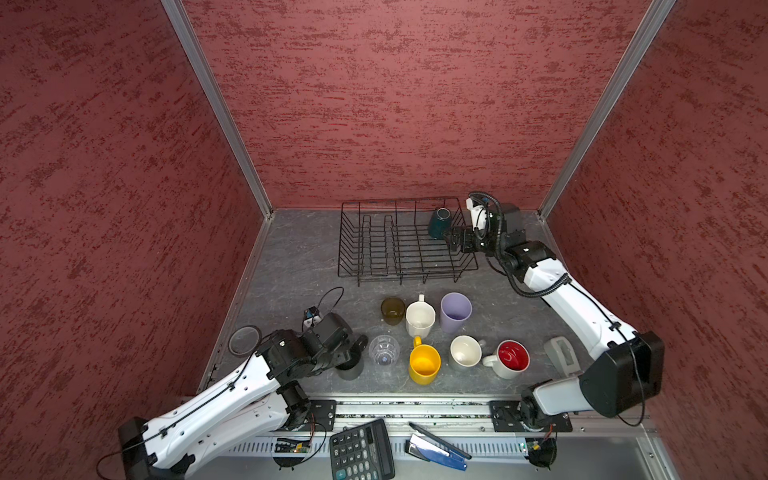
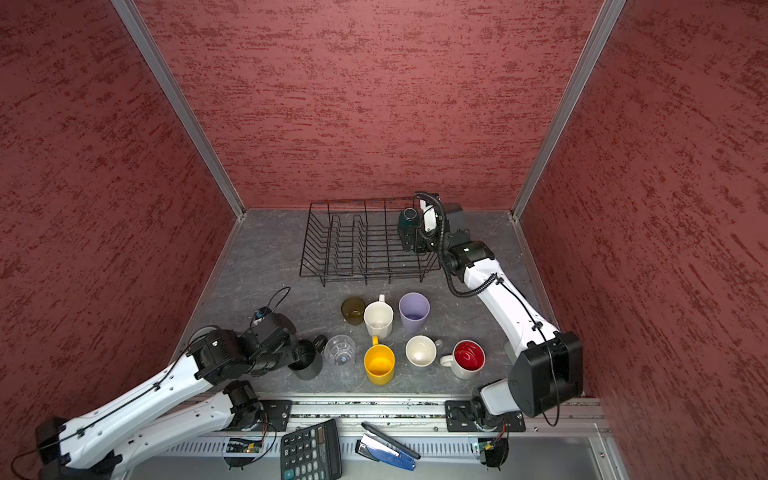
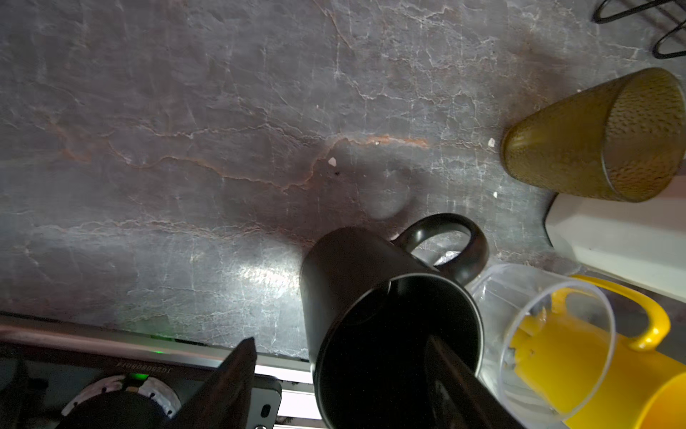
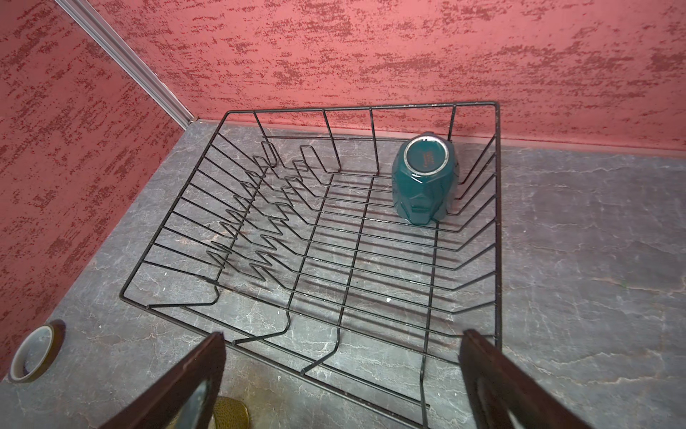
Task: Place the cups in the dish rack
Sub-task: 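Reach the left gripper down to the black mug and grasp its rim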
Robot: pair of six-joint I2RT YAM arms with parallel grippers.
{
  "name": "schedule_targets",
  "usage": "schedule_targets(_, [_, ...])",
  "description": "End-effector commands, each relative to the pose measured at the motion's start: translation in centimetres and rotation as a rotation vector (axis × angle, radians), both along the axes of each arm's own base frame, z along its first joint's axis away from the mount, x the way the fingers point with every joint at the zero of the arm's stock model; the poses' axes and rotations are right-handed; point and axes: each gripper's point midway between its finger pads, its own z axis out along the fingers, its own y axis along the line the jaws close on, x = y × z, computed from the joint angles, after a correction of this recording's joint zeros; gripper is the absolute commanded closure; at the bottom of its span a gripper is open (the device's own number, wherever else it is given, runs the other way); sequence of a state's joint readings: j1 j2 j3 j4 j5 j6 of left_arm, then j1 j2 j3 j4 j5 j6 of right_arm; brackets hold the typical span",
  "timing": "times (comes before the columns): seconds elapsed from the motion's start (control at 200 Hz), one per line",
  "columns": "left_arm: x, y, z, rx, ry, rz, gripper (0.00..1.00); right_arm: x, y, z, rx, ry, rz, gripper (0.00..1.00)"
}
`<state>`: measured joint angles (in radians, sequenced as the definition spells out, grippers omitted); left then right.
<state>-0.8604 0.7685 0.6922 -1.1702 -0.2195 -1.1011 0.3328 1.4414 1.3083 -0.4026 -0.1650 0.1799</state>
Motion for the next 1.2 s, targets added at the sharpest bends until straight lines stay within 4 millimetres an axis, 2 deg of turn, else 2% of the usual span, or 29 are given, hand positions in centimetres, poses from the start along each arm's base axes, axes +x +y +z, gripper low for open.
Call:
schedule_targets(0.0, [0.6,0.8,-0.1,0.031,-0.039,0.036,0.30,-0.4,0.4,1.0,0.027,-0.032,0.013,0.01])
schedule_targets(0.15, [0.4,0.8,-0.8,-0.020,-0.045,0.041,0.38,-0.4,0.6,0.8,0.034,-0.024,0.023,0.01])
schedule_targets(0.291, [0.4,-0.2,-1.6,-0.088,-0.036,0.022,0.38,-0.4,0.8,0.4,0.038,-0.012,0.030,0.01])
schedule_targets(0.656, [1.3,-0.9,-3.0,-0.055,0.010,-0.005,0.39,-0.4,1.1,0.2,0.048,-0.004,0.045,0.01])
schedule_targets(1.192, [1.3,-0.3,-3.4,-0.104,0.000,0.034,0.77,-0.5,1.3,0.0,0.057,-0.002,0.057,0.01])
